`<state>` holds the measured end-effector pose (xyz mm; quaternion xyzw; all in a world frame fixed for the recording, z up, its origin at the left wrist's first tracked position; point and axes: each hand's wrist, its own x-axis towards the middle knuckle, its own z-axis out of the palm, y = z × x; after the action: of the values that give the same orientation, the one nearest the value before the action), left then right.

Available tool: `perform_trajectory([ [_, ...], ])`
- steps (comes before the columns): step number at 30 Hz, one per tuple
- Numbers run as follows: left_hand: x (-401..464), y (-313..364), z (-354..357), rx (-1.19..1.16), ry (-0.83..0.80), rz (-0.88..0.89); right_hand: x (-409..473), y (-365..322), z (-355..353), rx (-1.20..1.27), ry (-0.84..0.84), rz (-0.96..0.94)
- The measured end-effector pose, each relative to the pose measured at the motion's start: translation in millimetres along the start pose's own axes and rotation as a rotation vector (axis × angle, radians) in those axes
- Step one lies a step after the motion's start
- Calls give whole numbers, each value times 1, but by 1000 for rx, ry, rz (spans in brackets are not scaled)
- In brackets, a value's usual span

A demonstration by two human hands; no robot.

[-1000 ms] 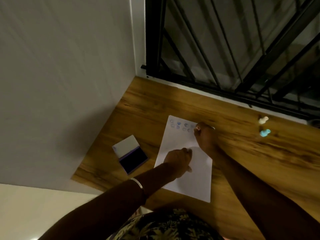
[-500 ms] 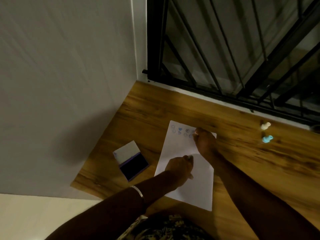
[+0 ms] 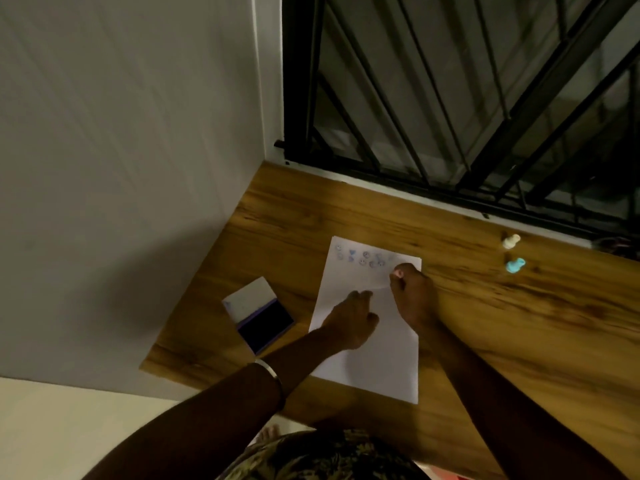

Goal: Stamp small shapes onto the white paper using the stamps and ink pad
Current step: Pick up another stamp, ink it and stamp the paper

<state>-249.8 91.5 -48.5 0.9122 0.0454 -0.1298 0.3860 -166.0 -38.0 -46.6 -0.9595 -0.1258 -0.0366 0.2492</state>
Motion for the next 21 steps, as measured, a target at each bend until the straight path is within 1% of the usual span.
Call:
perform_trajectory([
  [3,8,-8,-10,-284,51,-117,-13,-7,0,9,-24,6],
  [6,9,-6,-22,-733,93,-254,-26,-14,-1,51,-35,-15],
  [8,8,-4,-30,-890,108,-314,-33,-18,-2,69,-36,-43],
  [13,6,-1,-32,-1089,91,-351,-43,-29,-1,113,-39,-99],
  [18,4,5,-27,-1154,25,-335,-48,-35,-2,211,-3,-133],
  [21,2,6,-24,-1161,10,-368,-50,-36,-6,243,6,-156],
])
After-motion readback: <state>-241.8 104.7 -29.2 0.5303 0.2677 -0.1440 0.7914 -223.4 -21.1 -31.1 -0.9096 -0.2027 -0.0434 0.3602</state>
